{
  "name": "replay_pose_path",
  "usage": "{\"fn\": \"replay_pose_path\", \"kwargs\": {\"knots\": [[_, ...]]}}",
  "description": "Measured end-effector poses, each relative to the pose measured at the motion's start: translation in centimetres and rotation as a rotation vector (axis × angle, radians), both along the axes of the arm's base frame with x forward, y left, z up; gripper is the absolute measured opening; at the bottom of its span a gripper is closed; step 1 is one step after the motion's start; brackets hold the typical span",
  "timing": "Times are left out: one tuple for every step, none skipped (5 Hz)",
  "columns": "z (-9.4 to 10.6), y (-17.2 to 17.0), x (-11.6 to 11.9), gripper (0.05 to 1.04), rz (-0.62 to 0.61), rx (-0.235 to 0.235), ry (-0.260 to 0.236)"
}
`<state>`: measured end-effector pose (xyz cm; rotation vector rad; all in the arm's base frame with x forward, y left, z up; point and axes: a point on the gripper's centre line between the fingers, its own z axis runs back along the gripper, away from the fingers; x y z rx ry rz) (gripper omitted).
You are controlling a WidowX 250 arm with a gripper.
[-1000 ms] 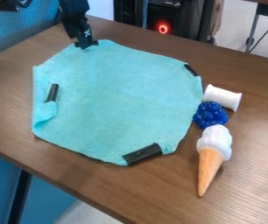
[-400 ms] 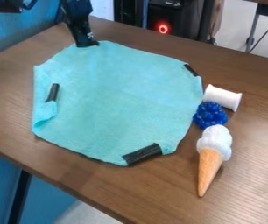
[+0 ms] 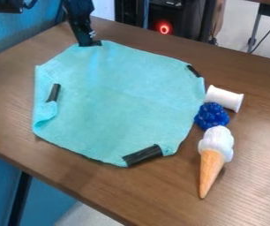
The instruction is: Fold the cloth from the top left to the right bottom
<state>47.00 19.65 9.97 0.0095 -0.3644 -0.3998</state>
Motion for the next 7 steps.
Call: {"fn": "replay_pose_path", "kwargs": {"knots": [[0.4, -0.4, 0.2, 0.051, -0.011, -0.026, -0.016], [0.6, -1.2, -0.4, 0.051, -0.024, -0.055, -0.028], [2.6, -2.8, -1.5, 0.051, -0.068, 0.006, -0.077], [2.2, -5.7, -2.4, 0.051, -0.121, 0.095, -0.079], [2.9, -8.2, -3.6, 0.051, -0.169, 0.18, -0.114], [2.9, -9.5, -4.3, 0.051, -0.19, 0.217, -0.116], [3.4, -11.3, -5.8, 0.051, -0.197, 0.215, -0.109]]}}
